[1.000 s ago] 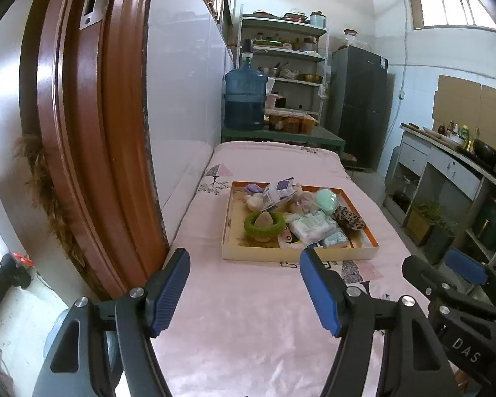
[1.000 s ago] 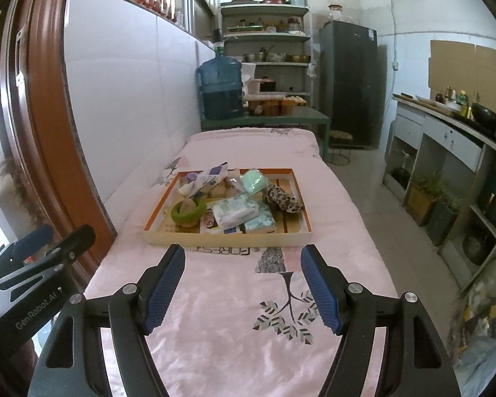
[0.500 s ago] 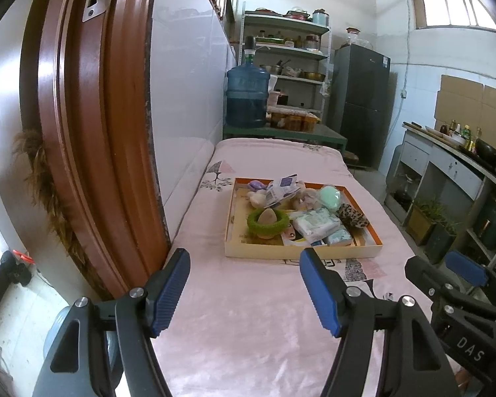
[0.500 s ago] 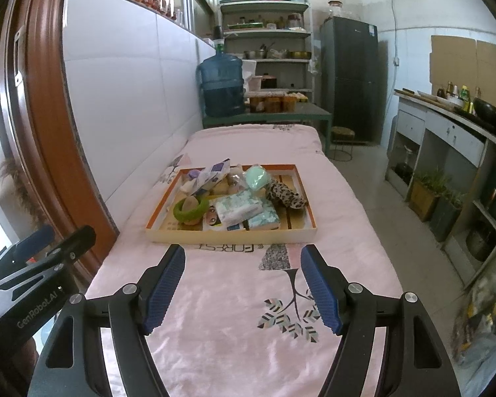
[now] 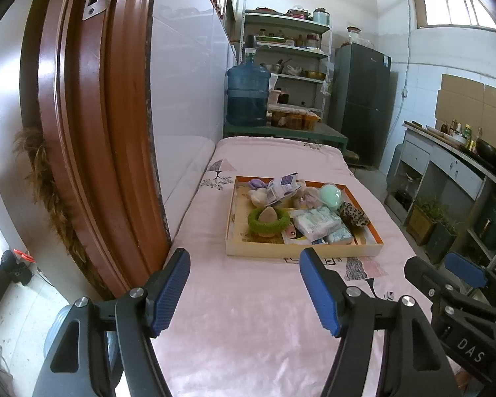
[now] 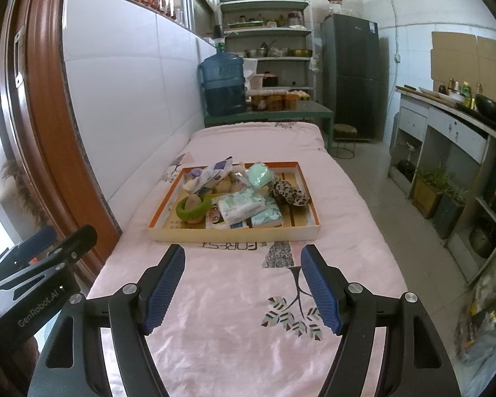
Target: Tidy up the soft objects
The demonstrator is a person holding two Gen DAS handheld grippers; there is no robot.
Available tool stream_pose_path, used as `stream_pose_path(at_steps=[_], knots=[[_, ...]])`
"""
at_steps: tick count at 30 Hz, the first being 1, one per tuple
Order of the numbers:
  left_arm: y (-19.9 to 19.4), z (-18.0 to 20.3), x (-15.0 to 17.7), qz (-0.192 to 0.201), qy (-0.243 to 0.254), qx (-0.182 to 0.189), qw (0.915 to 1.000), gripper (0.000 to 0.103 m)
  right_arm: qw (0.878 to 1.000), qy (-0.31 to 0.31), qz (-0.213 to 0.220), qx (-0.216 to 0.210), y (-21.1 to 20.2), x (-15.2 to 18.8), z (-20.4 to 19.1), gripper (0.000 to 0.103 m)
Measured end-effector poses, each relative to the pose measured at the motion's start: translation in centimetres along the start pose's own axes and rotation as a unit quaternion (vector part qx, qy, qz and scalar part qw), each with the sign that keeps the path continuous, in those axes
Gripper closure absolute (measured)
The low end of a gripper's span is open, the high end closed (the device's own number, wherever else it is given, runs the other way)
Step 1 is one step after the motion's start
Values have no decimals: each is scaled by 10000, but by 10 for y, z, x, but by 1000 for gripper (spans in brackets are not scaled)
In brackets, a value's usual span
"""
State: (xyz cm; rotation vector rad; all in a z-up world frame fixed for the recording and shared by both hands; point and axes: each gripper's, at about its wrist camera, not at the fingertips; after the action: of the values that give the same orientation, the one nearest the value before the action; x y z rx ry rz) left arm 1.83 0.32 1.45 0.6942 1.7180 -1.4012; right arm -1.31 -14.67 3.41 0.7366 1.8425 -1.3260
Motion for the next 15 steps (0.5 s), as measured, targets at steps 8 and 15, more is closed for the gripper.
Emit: stream_pose_path(at_steps=[8,15], knots=[[0,1,3,-16,-4,-10,10000,34,10000,13,-14,-13,2,2,1,29],[1,0,1,-14,-5,-9,10000,34,10000,11,-17,-16,2,2,0,29]])
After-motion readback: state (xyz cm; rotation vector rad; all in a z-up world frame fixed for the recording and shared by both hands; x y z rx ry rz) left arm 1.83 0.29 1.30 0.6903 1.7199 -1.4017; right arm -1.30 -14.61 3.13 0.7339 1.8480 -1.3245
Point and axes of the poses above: each gripper's, at about its wrist camera, not at the fingertips, and y roughly the way its jaws point, z to its right, x to its underside, and after that the axes turned 13 degrees about -x, right-handed
